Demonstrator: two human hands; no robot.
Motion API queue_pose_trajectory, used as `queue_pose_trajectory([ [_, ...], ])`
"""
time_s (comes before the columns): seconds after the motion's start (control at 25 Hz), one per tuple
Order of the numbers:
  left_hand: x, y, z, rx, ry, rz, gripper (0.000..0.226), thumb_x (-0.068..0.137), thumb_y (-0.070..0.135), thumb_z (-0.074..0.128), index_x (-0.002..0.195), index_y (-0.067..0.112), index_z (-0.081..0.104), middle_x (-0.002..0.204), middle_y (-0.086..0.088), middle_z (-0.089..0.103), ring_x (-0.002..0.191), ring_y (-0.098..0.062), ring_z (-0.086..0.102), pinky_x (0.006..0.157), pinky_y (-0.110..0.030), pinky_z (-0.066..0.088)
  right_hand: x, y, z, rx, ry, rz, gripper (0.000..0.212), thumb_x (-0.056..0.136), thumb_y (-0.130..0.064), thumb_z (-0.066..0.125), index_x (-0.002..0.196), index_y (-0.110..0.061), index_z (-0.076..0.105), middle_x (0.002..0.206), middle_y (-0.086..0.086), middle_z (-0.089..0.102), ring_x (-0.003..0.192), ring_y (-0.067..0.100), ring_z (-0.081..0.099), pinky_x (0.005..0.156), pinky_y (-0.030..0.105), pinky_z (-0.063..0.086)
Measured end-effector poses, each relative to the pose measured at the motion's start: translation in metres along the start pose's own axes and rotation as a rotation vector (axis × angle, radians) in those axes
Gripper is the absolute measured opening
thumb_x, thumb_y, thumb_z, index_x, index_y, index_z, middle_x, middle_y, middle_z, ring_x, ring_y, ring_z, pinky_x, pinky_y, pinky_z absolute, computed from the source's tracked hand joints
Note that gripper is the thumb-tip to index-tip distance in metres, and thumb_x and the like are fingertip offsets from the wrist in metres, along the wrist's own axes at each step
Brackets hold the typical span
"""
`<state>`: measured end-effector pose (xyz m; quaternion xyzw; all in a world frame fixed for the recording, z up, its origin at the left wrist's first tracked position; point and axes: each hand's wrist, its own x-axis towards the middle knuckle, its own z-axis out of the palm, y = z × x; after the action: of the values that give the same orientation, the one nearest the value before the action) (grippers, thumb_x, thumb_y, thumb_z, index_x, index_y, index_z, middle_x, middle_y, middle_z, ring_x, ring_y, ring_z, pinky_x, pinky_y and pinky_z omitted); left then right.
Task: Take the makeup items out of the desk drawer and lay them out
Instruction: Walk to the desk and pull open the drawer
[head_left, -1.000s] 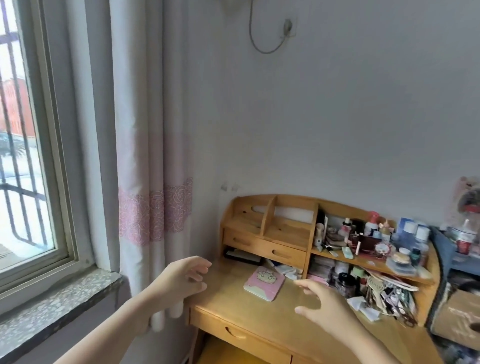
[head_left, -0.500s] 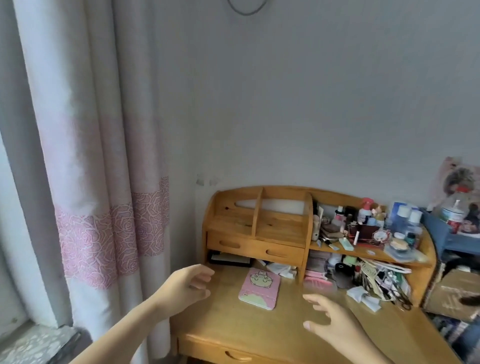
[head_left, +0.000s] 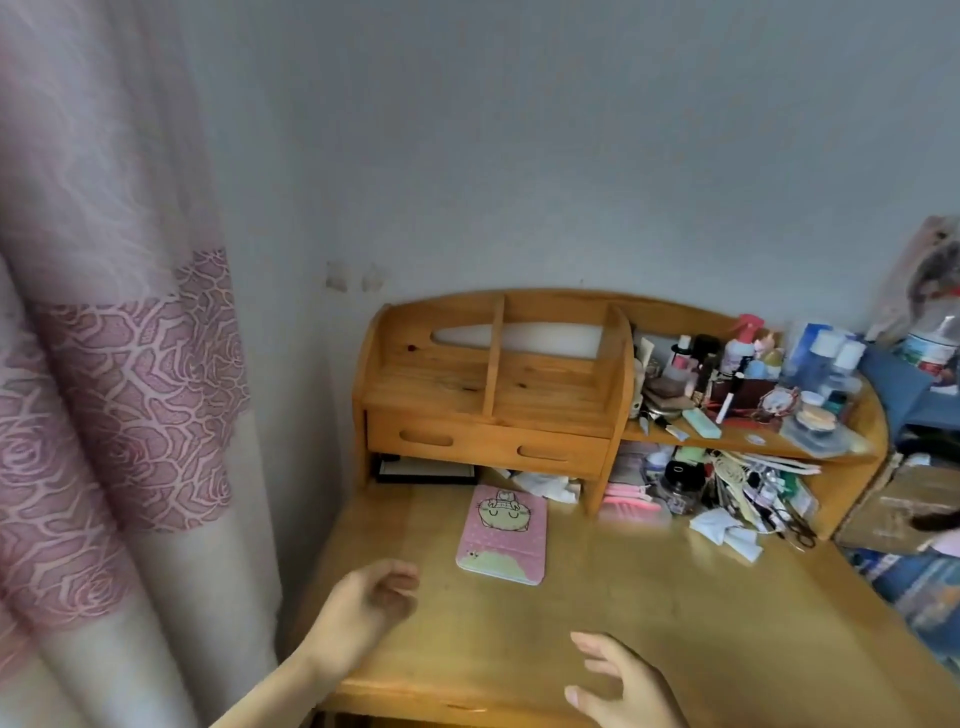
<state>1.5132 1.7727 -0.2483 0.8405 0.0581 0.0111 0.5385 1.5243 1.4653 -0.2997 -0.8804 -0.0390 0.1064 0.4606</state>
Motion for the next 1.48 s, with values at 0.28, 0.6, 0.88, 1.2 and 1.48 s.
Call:
queue_pose_trajectory([
  [0.28, 0.008, -0.106, 0.053, -0.246, -0.195, -0.211, 0.033, 0.06, 0.019, 0.065, 0.091, 0.011, 0.07, 0.07, -0.001, 0.069, 0.074, -0.015, 0.065, 0.06, -0.025, 0.052, 0.026, 0.099, 0.083, 0.252, -0.136, 0.23, 0.028, 0.068, -0.027, 0.08, 0.094, -0.025, 0.069, 0.109, 0.005, 0.068, 0.094, 0.01, 0.066, 0.085, 0.029, 0.052],
  [0.6, 0.004, -0.213, 0.104, -0.337, -0.255, -0.52, 0.027, 0.07, 0.018, 0.075, 0.094, 0.007, 0.067, 0.087, -0.013, 0.073, 0.078, -0.03, 0.071, 0.085, -0.04, 0.054, 0.039, 0.154, 0.144, 0.542, -0.018, 0.497, 0.032, 0.072, -0.006, 0.076, 0.102, -0.002, 0.066, 0.109, 0.016, 0.066, 0.099, 0.025, 0.063, 0.094, 0.038, 0.048],
  [0.88, 0.022, -0.25, 0.135, -0.893, 0.169, -0.89, 0.043, 0.083, 0.007, 0.065, 0.121, 0.013, 0.045, 0.122, -0.014, 0.055, 0.113, -0.034, 0.054, 0.091, -0.054, 0.048, 0.071, 0.168, 0.16, 0.832, 0.145, 0.736, 0.05, 0.076, -0.004, 0.073, 0.121, 0.001, 0.052, 0.118, 0.016, 0.06, 0.114, 0.031, 0.054, 0.103, 0.049, 0.04],
  [1.2, 0.036, -0.253, 0.151, -1.18, 0.283, -0.829, 0.031, 0.089, 0.01, 0.053, 0.12, 0.007, 0.049, 0.131, -0.018, 0.045, 0.127, -0.036, 0.041, 0.11, -0.052, 0.032, 0.08, 0.175, 0.18, 1.221, 0.287, 0.771, 0.05, 0.081, 0.006, 0.061, 0.128, -0.005, 0.045, 0.105, 0.02, 0.062, 0.115, 0.037, 0.055, 0.099, 0.05, 0.044],
  [1.48, 0.037, -0.259, 0.157, -1.417, 0.359, -0.779, 0.022, 0.089, 0.013, 0.051, 0.11, 0.006, 0.05, 0.129, -0.018, 0.043, 0.129, -0.038, 0.039, 0.109, -0.056, 0.032, 0.085, 0.167, 0.176, 1.502, 0.291, 0.729, 0.01, 0.084, 0.005, 0.053, 0.089, -0.004, 0.056, 0.116, 0.023, 0.055, 0.123, 0.037, 0.046, 0.099, 0.057, 0.041],
])
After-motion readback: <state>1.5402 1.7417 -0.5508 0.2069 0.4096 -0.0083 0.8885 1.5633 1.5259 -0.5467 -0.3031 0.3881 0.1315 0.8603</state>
